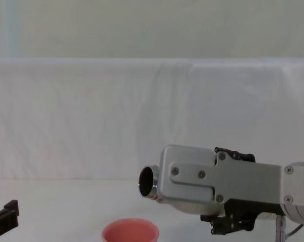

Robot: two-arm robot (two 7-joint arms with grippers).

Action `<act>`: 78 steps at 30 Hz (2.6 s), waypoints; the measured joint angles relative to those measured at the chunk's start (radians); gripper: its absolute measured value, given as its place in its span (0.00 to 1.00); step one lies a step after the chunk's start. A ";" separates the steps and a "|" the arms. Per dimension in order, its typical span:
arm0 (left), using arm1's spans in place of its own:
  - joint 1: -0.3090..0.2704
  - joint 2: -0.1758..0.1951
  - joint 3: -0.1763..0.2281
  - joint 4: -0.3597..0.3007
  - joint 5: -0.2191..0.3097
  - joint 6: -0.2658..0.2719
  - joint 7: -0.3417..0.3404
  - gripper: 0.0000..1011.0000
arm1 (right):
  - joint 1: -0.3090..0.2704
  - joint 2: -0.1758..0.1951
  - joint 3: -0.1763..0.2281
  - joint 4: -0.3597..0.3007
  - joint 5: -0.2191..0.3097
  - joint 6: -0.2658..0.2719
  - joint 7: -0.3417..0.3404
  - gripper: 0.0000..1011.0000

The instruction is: Grasp the thermos with one hand and pour water into the cup lid.

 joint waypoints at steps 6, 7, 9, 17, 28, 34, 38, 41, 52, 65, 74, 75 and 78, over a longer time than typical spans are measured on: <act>0.000 0.000 0.000 0.000 0.000 0.000 0.000 0.99 | -0.011 -0.006 0.008 -0.004 -0.025 -0.008 0.013 0.95; 0.000 0.000 0.000 0.000 0.000 0.000 0.000 0.99 | -0.012 -0.007 0.009 -0.004 -0.029 -0.008 0.014 0.95; 0.000 0.000 0.000 0.000 0.000 0.000 0.000 0.99 | -0.014 -0.008 0.011 -0.005 -0.036 -0.009 0.017 0.95; 0.000 0.000 0.000 0.000 0.000 0.000 0.000 0.99 | -0.024 -0.015 0.018 -0.010 -0.076 -0.011 0.042 0.95; 0.000 0.000 0.000 0.000 0.000 0.000 0.000 0.99 | -0.026 -0.028 0.017 -0.014 -0.141 -0.011 0.067 0.95; 0.000 0.000 0.000 0.000 0.000 0.000 0.000 0.99 | -0.031 -0.035 0.021 -0.014 -0.169 -0.019 0.074 0.95; 0.000 0.000 0.000 0.000 0.000 0.000 0.000 0.99 | -0.033 -0.038 0.023 -0.016 -0.185 -0.025 0.078 0.95; 0.000 0.000 0.000 0.000 0.000 0.000 0.000 0.99 | -0.036 -0.040 0.026 -0.019 -0.195 -0.028 0.083 0.95; 0.000 0.000 0.000 0.000 0.000 0.000 0.000 0.99 | -0.040 -0.045 0.031 -0.028 -0.218 -0.036 0.093 0.95; 0.000 0.000 0.000 0.000 0.000 0.000 0.000 0.99 | -0.039 -0.045 0.028 -0.035 -0.245 -0.036 0.112 0.95; 0.000 0.000 0.000 0.000 0.000 0.000 0.000 0.99 | -0.035 -0.044 0.021 -0.035 -0.265 -0.034 0.123 0.95; 0.000 0.000 0.000 0.000 0.000 0.000 0.000 0.99 | -0.034 -0.044 0.021 -0.035 -0.267 -0.033 0.123 0.95; 0.000 0.000 0.000 0.000 0.000 0.000 0.000 0.99 | -0.033 -0.044 0.020 -0.034 -0.271 -0.033 0.123 0.95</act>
